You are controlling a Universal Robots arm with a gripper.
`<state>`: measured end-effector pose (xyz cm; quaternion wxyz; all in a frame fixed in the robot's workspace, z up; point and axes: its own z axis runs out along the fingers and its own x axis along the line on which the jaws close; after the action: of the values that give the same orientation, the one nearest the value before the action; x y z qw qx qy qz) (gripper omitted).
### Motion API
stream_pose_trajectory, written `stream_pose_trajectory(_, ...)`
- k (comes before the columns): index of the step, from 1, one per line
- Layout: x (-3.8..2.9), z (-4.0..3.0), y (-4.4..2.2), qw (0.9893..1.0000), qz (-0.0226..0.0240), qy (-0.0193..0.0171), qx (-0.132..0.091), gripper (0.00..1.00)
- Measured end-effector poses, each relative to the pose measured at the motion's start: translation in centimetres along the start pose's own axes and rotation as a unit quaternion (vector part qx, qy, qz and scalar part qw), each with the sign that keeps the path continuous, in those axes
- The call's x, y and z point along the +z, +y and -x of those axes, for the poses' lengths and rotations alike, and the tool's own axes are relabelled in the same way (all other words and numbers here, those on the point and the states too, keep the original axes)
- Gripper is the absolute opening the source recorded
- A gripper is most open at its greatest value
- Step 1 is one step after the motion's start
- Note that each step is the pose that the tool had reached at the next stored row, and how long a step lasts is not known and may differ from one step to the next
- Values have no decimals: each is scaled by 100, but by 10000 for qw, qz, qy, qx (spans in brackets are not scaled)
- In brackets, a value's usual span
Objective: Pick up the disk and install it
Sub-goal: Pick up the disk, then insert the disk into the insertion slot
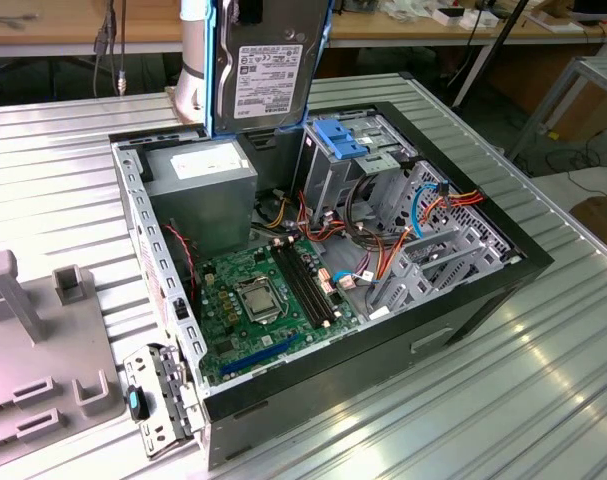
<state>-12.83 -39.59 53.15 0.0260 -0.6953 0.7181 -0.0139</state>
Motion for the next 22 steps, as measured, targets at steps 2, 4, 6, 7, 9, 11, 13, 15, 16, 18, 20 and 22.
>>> stream_pose_trajectory(2, 0, 0, 0, 10000, 0, 0, 1, 37)
stream_pose_trajectory(4, 0, 0, 0, 10000, 0, 0, 2, 37)
stream_pose_trajectory(6, 0, 0, 0, 10000, 0, 0, 3, 37)
stream_pose_trajectory(7, 0, 0, 0, 10000, 0, 0, 4, 37)
stream_pose_trajectory(9, 0, 0, 0, 10000, 0, 0, 4, 37)
stream_pose_trajectory(11, 2, 1, -6, 10000, 0, 0, 5, 37)
stream_pose_trajectory(13, 5, 2, -61, 10000, 0, 0, 5, 37)
stream_pose_trajectory(15, 9, 4, -107, 10000, 0, 0, 5, 37)
stream_pose_trajectory(16, 11, 4, -134, 10000, 0, 0, 5, 37)
stream_pose_trajectory(18, 15, 6, -196, 10000, 0, 0, 5, 37)
stream_pose_trajectory(20, 18, 8, -253, 10000, 0, 0, 5, 37)
stream_pose_trajectory(22, 21, 9, -295, 10000, 0, 0, 5, 37)
